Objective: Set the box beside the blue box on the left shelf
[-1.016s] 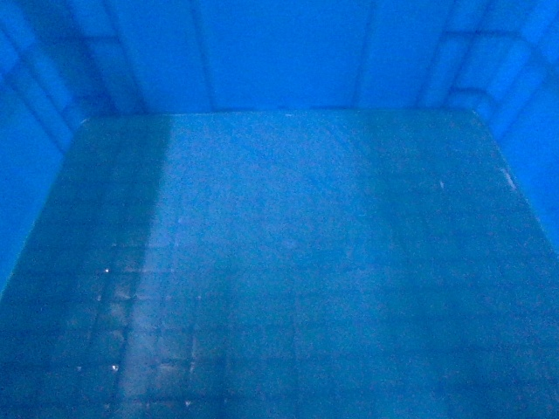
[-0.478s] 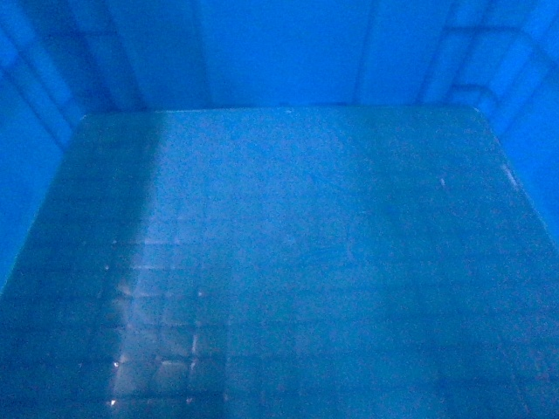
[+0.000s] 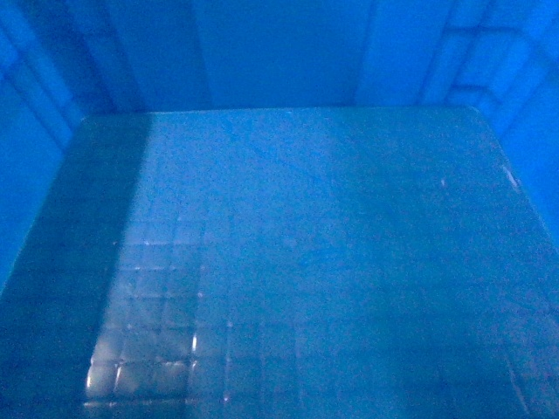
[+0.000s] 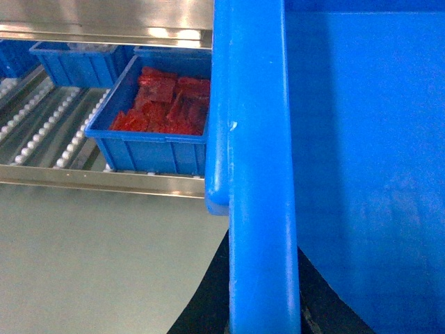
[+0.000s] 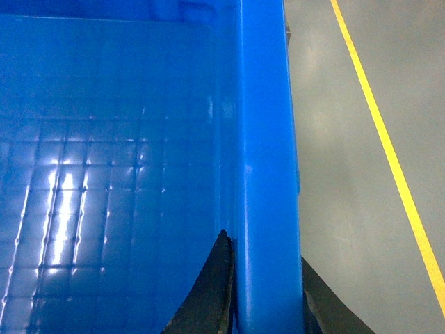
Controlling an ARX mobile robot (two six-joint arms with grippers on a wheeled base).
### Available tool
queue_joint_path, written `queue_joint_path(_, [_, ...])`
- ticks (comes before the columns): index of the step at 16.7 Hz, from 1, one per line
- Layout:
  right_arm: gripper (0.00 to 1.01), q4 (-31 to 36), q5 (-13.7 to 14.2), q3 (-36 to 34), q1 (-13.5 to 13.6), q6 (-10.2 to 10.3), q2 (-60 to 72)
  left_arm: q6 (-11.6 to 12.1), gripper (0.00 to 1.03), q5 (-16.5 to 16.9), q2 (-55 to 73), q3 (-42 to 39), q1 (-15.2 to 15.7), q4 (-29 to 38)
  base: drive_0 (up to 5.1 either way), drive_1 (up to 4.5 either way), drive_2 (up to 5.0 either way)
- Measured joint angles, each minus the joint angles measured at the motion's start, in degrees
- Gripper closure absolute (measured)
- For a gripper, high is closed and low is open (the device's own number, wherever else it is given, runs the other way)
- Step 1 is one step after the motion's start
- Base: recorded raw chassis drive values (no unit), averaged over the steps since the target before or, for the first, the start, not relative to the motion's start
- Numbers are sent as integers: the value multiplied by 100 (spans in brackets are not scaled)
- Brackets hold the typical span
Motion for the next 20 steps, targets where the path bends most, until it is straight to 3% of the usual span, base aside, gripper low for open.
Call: queue_joint_path(20, [91,0,-7,0,0,0,7,2,96,0,-11,0,0,-4,-499,246,246])
